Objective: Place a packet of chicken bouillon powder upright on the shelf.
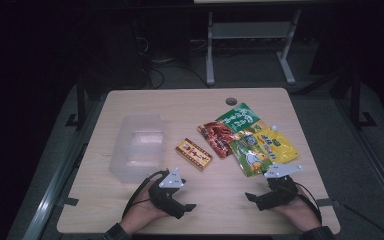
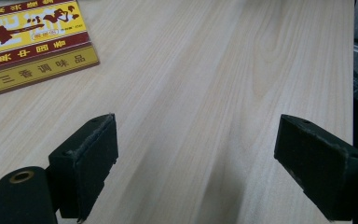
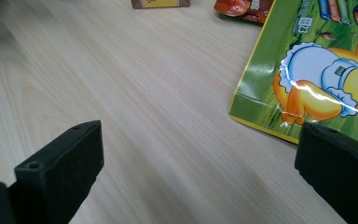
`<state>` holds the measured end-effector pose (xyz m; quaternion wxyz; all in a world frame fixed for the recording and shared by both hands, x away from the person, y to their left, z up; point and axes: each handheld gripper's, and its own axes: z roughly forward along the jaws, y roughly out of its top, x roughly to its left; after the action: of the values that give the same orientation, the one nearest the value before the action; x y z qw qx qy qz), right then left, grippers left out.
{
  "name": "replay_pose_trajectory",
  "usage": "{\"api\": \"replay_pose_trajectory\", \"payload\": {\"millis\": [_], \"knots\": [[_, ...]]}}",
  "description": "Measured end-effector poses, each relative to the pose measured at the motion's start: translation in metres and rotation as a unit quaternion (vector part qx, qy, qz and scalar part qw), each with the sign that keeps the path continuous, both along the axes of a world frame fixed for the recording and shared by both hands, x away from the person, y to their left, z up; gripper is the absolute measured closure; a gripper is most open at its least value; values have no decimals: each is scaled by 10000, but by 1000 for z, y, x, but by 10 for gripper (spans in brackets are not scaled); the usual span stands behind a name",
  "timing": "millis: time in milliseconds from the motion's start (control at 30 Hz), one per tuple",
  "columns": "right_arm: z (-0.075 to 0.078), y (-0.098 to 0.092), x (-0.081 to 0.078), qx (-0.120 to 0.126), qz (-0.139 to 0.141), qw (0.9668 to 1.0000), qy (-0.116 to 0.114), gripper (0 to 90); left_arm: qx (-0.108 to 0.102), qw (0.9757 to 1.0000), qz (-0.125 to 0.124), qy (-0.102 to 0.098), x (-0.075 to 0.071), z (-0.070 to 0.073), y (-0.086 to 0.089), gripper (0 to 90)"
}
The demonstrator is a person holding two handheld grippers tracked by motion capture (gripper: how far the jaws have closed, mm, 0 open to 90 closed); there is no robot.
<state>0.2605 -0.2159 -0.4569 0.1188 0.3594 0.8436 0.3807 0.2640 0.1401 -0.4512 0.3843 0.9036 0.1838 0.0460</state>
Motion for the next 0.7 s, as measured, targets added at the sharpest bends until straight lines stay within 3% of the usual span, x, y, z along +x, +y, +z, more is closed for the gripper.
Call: {"api": "replay_pose_trajectory", "payload": {"millis": [367, 700], "knots": [[8, -5, 3, 83, -22, 10000, 32, 65, 5, 10000, -9, 16, 0, 1, 0, 128], [22, -4, 23, 153, -19, 9998, 90, 219, 44, 10000, 3, -23, -2, 0, 1, 129]]}}
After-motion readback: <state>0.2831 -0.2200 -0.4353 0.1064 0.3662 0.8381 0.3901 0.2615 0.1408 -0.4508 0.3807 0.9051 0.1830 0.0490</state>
